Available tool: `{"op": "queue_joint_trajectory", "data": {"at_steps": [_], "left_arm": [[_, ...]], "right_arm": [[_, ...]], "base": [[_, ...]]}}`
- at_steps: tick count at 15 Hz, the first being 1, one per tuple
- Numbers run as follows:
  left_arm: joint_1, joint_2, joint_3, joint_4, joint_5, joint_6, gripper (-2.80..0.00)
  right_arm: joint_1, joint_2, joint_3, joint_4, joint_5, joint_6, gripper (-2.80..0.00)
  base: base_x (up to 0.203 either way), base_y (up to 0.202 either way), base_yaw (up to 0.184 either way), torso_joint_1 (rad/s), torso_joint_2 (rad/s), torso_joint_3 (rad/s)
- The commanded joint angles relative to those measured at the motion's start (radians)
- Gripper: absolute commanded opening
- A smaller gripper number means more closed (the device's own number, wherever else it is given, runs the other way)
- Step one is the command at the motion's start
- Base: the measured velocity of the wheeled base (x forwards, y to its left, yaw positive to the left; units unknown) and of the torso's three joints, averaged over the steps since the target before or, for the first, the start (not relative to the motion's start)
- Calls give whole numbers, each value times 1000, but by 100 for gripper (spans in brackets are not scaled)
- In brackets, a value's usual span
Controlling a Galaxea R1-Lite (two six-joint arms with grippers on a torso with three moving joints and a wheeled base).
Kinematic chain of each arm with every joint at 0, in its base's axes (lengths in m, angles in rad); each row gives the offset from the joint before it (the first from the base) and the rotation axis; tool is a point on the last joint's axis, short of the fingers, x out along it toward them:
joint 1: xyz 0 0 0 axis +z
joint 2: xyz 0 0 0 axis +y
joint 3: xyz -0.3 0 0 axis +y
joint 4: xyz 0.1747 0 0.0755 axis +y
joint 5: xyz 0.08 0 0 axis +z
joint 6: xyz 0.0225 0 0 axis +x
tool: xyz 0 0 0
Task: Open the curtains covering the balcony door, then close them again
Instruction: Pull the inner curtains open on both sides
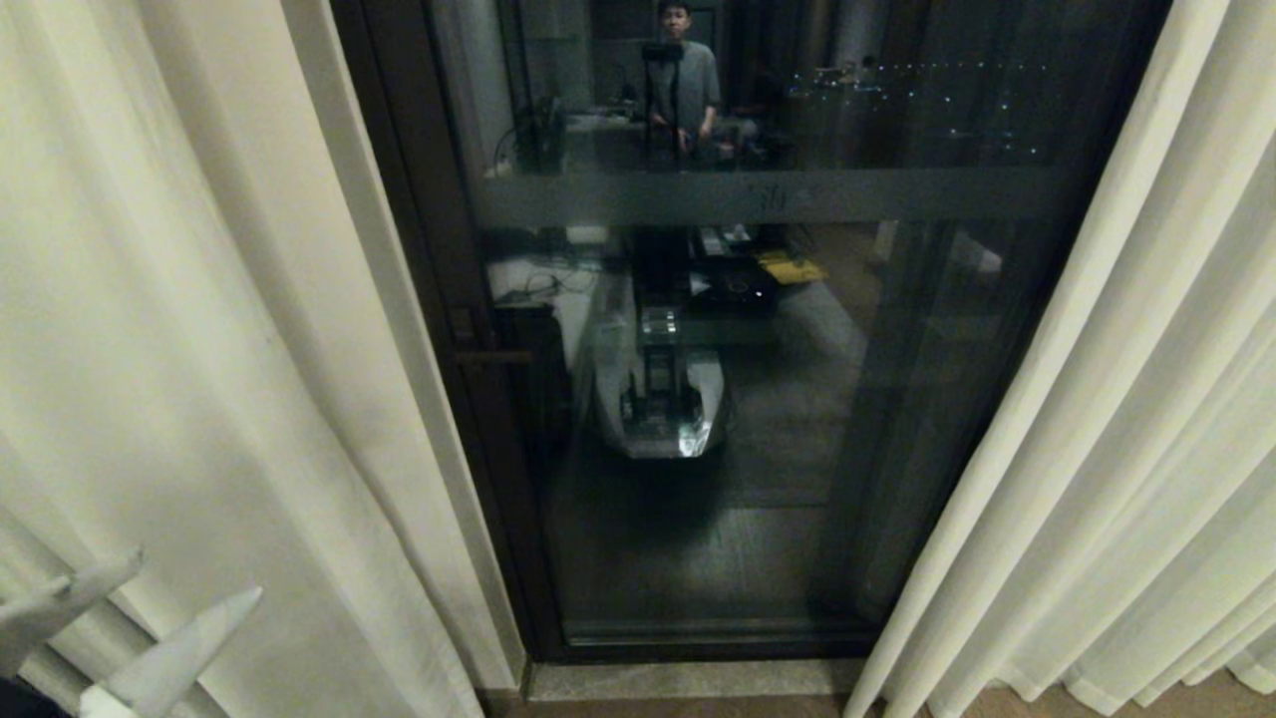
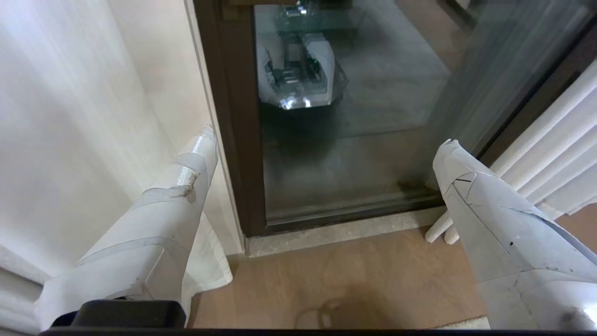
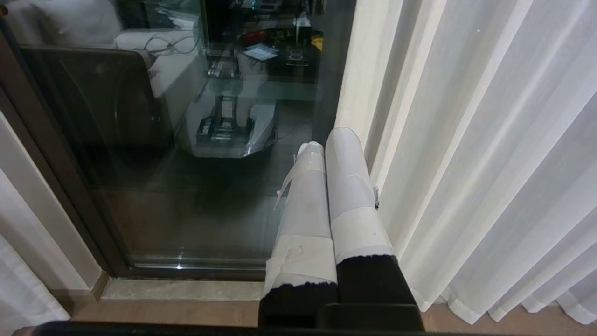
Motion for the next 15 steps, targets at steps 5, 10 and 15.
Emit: {"op": "queue_joint_trajectory", "data": {"at_steps": [5,10,15], "left_arm": [[-2,-111,21,9,-24,-36,0],[-1,-198,63,10,5,-30,-280],[-1,-286,125,23,24,-32,-280]], "right_arm": [[0,1,0,-1,-1,-1,-280],[0,1,0,-1,-1,-1,-280],[0,1,0,0,-1,-1,-280]], "base": [[0,0,0,0,0,0],[0,0,0,0,0,0],[0,0,0,0,0,0]]}}
